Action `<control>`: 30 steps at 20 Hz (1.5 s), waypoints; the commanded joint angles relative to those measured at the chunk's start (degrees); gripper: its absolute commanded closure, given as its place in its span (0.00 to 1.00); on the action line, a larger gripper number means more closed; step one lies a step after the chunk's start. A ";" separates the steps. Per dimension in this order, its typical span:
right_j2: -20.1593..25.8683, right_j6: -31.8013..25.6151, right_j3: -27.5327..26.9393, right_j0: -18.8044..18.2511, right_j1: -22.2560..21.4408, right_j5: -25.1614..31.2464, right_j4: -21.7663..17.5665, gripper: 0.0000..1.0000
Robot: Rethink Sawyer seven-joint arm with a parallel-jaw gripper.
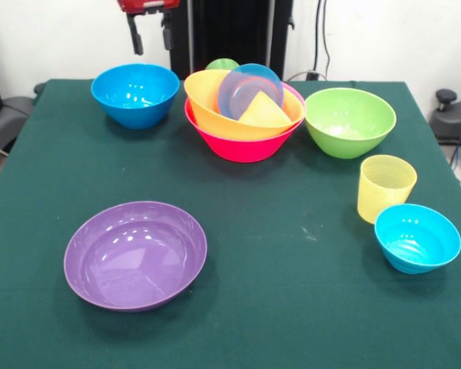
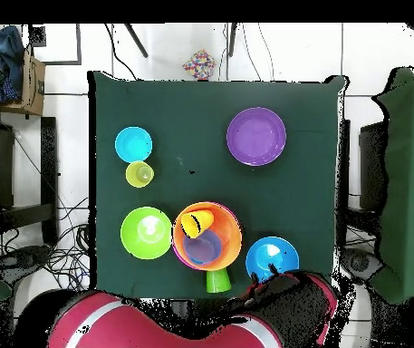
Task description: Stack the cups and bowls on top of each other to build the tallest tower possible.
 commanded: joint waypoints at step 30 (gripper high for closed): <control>10.33 -25.76 -0.46 -2.01 8.96 1.45 12.30 0.00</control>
